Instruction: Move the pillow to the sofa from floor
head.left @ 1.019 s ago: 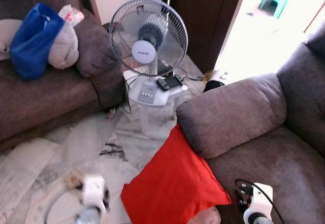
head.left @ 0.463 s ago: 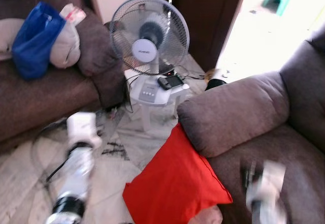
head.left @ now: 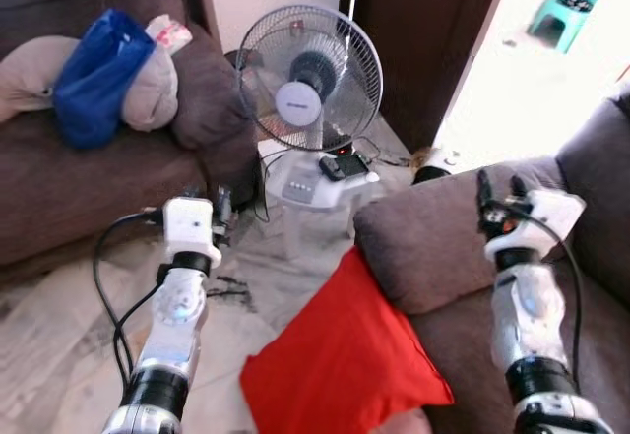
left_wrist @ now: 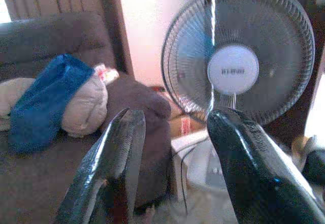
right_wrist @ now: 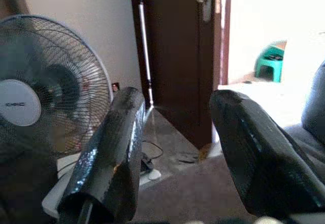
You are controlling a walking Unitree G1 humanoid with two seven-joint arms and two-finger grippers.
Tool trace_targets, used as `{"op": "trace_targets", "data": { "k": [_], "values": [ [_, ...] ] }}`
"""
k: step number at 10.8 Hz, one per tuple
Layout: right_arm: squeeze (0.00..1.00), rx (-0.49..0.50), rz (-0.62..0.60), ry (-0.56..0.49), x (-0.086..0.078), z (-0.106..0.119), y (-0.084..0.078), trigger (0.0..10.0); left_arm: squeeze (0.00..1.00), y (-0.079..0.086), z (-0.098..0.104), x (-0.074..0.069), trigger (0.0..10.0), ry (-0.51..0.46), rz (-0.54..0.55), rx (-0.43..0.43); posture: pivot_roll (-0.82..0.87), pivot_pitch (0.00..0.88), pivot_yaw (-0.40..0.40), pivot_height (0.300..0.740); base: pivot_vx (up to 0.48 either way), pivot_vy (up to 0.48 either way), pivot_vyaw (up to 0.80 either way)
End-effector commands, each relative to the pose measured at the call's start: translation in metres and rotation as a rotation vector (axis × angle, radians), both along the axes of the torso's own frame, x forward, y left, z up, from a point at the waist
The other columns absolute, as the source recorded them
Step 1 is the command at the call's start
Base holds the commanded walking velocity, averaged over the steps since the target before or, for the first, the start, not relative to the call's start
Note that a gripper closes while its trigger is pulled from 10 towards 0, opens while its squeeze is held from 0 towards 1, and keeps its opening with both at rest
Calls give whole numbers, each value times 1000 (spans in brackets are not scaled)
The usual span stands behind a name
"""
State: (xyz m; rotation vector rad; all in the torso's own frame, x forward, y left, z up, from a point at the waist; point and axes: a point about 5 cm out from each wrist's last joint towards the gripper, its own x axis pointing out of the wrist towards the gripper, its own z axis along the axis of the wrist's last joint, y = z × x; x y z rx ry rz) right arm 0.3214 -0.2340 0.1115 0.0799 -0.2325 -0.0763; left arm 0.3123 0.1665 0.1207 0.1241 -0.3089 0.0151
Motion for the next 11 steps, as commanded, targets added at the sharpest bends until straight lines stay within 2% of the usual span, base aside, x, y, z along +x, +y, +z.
{"op": "trace_targets", "data": {
  "k": [1,2,3,4,5,6,7,8,9,11],
  "values": [
    [0,-6,30,3,-1,2,3,10000,0,-8,7,-3,10000,-28,-14,-4,43,0,-87,740,0,0,0],
    [0,-29,53,18,-5,-1,6,10000,0,-13,10,-7,10000,-48,-29,-9,40,0,-99,740,0,0,0],
    [0,-53,82,77,-15,-10,5,10000,0,-25,-2,-15,10000,-16,-40,-32,37,0,-117,740,0,0,0],
    [0,-61,94,84,-16,-11,6,10000,0,-27,-8,-17,10000,3,-32,-45,39,0,-115,740,0,0,0],
    [0,-56,97,83,-16,-9,7,10000,0,-27,-5,-15,10000,-1,-33,-42,52,0,-103,740,0,0,0],
    [0,-52,100,75,-13,-7,10,10000,0,-25,0,-12,10000,-10,-34,-35,61,0,-98,740,0,0,0],
    [0,-33,123,69,-9,-6,21,10000,0,-17,4,-9,10000,-20,-23,-13,63,0,-114,740,0,0,0],
    [0,-38,149,78,-7,-6,28,10000,0,-8,2,-11,10000,-9,21,-25,61,0,-129,740,0,0,0],
    [0,-38,149,86,-8,-4,28,10000,0,-2,-4,-16,10000,17,58,-38,52,0,-119,740,0,0,0],
    [0,-26,134,81,-12,-2,28,10000,0,-7,-2,-14,10000,26,20,-37,32,0,-76,740,0,0,0]
  ]
}}
